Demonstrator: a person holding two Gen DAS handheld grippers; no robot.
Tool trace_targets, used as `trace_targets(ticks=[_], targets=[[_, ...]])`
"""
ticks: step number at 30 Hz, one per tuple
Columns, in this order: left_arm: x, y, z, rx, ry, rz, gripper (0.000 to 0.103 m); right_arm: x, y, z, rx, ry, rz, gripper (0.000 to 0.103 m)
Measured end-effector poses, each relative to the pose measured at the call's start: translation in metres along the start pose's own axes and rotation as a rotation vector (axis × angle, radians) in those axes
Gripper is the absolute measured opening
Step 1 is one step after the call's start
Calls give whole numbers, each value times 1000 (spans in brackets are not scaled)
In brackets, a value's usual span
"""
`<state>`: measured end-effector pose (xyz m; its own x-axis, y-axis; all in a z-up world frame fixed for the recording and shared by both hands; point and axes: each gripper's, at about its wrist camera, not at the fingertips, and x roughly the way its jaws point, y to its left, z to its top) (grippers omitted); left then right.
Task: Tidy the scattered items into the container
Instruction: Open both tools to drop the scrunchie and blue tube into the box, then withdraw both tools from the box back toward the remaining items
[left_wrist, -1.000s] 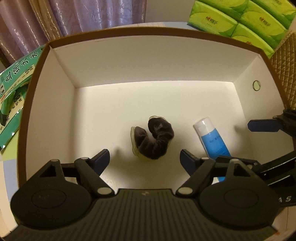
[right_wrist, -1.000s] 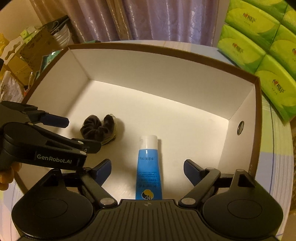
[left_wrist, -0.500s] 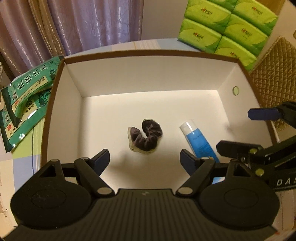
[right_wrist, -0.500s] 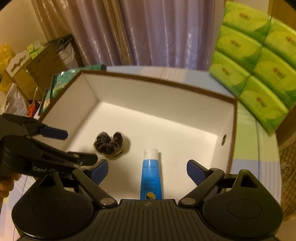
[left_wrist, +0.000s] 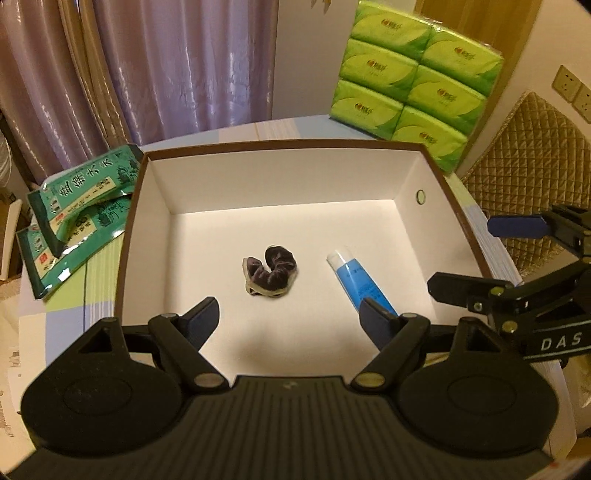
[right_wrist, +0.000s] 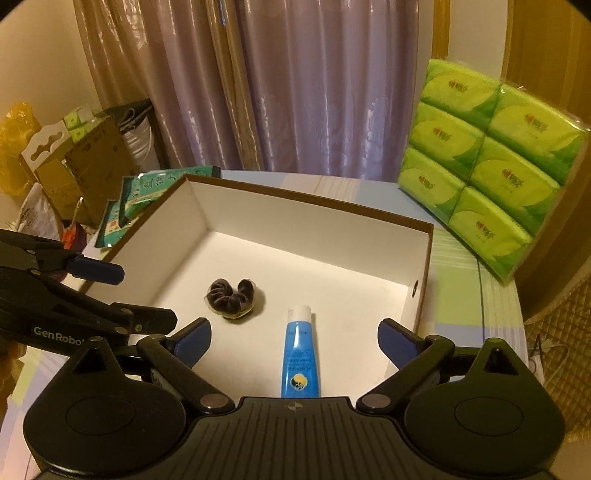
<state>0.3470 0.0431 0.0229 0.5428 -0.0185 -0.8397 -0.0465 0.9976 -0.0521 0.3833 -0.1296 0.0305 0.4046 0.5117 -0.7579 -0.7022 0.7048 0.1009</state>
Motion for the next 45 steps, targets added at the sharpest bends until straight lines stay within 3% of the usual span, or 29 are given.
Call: trace_targets(ticks=[22, 39, 45], targets=[[-77, -9, -70, -28, -106, 17, 80, -93, 24, -63, -69, -170, 41, 95], [-114, -10, -134, -93, -152, 20, 80, -125, 48, -127, -168, -212, 49, 95], [-103, -2, -167, -137, -102, 39, 80, -119, 44, -157, -178, -160, 73, 95]])
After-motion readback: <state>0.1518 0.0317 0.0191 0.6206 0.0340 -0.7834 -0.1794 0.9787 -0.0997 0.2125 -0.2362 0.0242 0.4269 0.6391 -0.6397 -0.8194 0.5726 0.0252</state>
